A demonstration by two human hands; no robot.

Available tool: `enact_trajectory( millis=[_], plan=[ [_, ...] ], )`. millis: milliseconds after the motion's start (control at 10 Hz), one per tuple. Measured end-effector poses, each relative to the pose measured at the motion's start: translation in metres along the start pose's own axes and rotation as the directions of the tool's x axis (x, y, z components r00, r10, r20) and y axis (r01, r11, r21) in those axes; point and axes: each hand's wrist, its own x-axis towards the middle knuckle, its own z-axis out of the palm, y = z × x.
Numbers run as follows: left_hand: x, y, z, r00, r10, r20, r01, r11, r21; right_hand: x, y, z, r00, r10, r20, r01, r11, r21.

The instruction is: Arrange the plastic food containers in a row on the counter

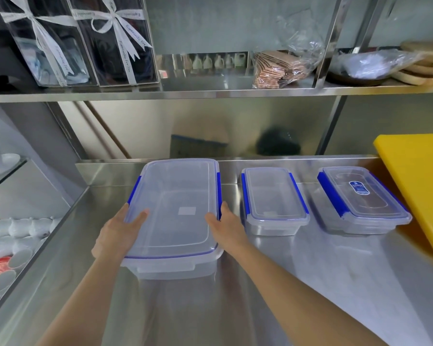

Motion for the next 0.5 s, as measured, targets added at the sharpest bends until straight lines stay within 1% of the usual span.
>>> enact_trajectory(
  millis=[200,300,400,500],
  plan=[
    [-0.001,0.000,0.000,1.000,0.018,-0.002,-0.018,0.999,0.038,0.003,0.001,0.001,1.000,0.003,0.008,-0.003,1.000,-0.026],
    [-0.003,0.003,0.000,1.000,0.022,0.011,-0.023,0.997,0.070,0.004,0.001,0.000,1.000,0.011,0.012,-0.010,0.993,-0.121],
    [-0.005,0.004,-0.002,0.999,0.025,0.022,-0.028,0.989,0.148,0.002,-0.001,-0.006,0.998,0.003,0.057,0.012,0.968,-0.251],
    [-0.009,0.016,-0.008,0.993,0.085,-0.080,-0.066,0.975,0.213,-0.006,-0.010,-0.022,0.999,-0.014,0.043,0.025,0.959,-0.283]
  ],
)
